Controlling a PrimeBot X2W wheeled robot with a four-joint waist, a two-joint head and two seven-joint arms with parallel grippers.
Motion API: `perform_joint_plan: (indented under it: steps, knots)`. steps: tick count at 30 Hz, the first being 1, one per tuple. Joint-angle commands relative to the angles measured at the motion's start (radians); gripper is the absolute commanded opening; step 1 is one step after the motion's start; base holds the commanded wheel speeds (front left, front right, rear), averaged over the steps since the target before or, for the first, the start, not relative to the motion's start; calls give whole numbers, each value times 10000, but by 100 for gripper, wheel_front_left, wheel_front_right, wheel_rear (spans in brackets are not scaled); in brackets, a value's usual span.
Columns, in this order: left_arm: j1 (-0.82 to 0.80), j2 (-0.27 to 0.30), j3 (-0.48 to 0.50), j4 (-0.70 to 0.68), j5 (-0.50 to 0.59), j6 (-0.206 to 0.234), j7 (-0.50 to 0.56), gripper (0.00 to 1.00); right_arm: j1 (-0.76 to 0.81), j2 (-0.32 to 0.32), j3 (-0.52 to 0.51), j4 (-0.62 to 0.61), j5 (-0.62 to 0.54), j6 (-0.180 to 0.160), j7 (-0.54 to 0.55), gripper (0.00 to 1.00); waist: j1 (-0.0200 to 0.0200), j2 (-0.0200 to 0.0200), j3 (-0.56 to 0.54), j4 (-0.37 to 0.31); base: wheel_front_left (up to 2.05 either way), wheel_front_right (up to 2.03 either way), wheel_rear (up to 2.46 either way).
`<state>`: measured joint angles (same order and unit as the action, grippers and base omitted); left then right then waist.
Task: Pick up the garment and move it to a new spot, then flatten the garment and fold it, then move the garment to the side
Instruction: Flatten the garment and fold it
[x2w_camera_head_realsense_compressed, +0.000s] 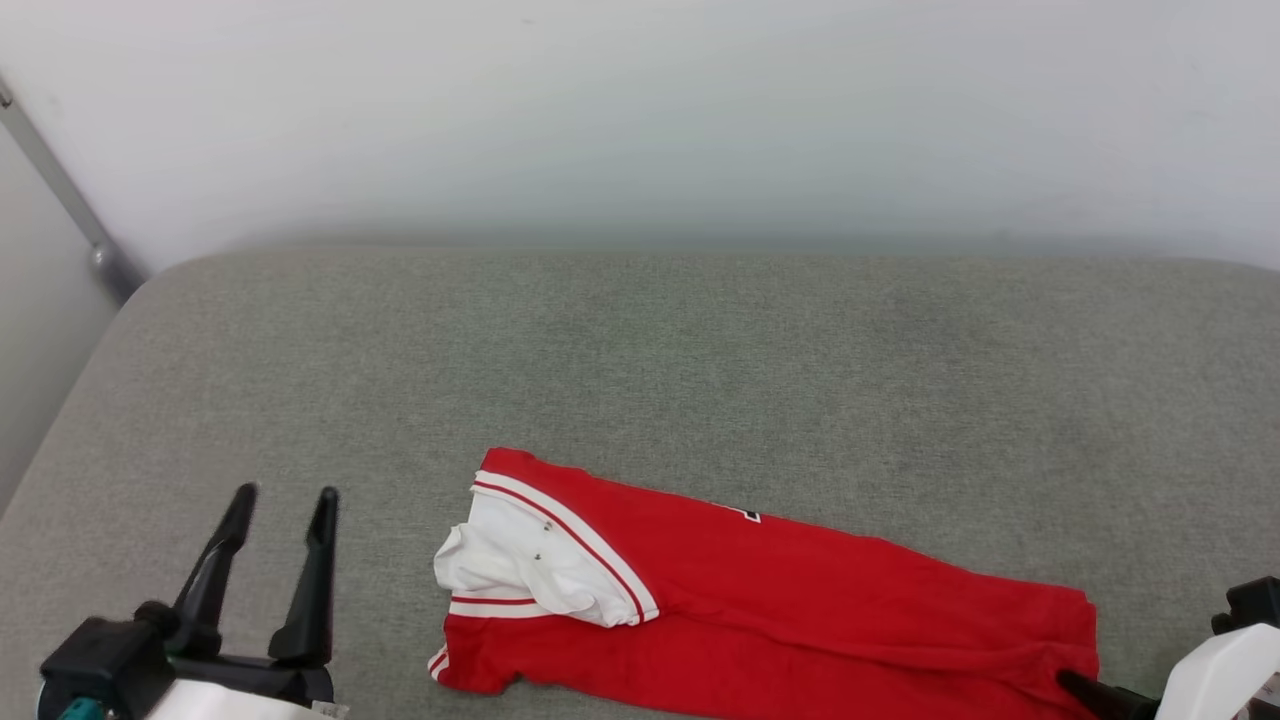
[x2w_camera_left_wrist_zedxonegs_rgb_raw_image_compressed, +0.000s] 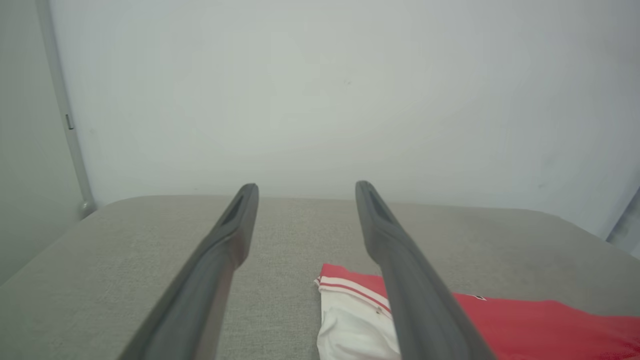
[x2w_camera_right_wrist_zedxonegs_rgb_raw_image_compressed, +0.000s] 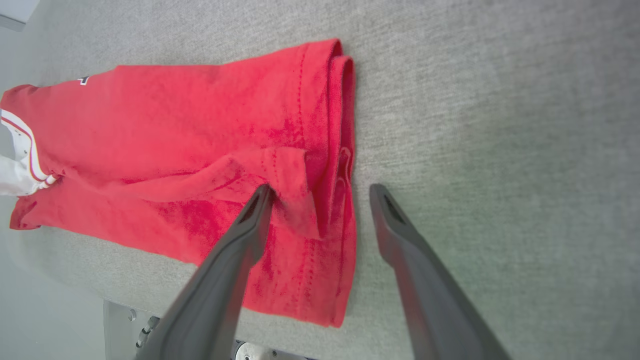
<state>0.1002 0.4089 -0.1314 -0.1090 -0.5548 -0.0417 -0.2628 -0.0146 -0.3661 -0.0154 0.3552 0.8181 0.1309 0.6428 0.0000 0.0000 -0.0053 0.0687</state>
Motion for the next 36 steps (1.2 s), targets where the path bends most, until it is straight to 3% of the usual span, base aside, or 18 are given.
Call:
perform_joint_plan:
  steps: [1, 7, 13, 17, 25, 26, 27, 28, 29, 32, 36]
  knots:
    - [210, -298, 259, 4, 314, -128, -16, 100, -105, 37, -51, 182, -108, -5, -63, 100, 0, 0, -17, 48, 0, 0, 0]
    - [782, -1509, 1041, -53, 1651, -648, -17, 100, -521, 188, -5, 843, -43, -5, -137, 100, 0, 0, 21, 129, 0, 0, 0]
    - [978, -2258, 1266, 83, 2222, -857, -17, 100, -849, 313, 281, 1398, 116, -5, -167, 100, 0, 0, 128, 200, 0, 0, 0]
    - [965, -2532, 1185, 196, 2359, -881, -18, 100, -1029, 418, 615, 1789, 157, -5, -171, 100, 0, 0, 204, 241, 0, 0, 0]
    - [722, -2485, 875, 346, 2321, -892, -18, 100, -1400, 663, 1256, 2702, 291, -7, -399, 100, 0, 0, 355, 347, 0, 0, 0]
    - [715, -2474, 872, 369, 2313, -893, -18, 100, -1408, 661, 1364, 2782, 362, -5, -456, 65, 0, 0, 369, 357, 0, 0, 0]
    - [688, -2471, 854, 392, 2303, -893, -18, 100, -1396, 680, 1531, 2827, 449, -5, -421, 42, 0, 0, 382, 361, 0, 0, 0]
    - [666, -2468, 849, 417, 2288, -894, -18, 100, -1401, 675, 1665, 2833, 505, -4, -469, 5, 0, 0, 390, 363, 0, 0, 0]
    - [647, -2449, 843, 438, 2296, -894, -18, 100, -1399, 654, 1789, 2851, 601, -4, -466, 0, 0, 0, 396, 361, 0, 0, 0]
    - [632, -2477, 898, 471, 2309, -894, -18, 100, -1455, 424, 1921, 2775, 962, -5, -534, 0, 0, 0, 414, 324, 0, 0, 0]
    - [644, -2508, 936, 515, 2345, -895, -18, 100, -1421, -379, 1921, 2721, 1290, -17, -405, 0, 0, 0, 426, 218, 0, 0, 0]
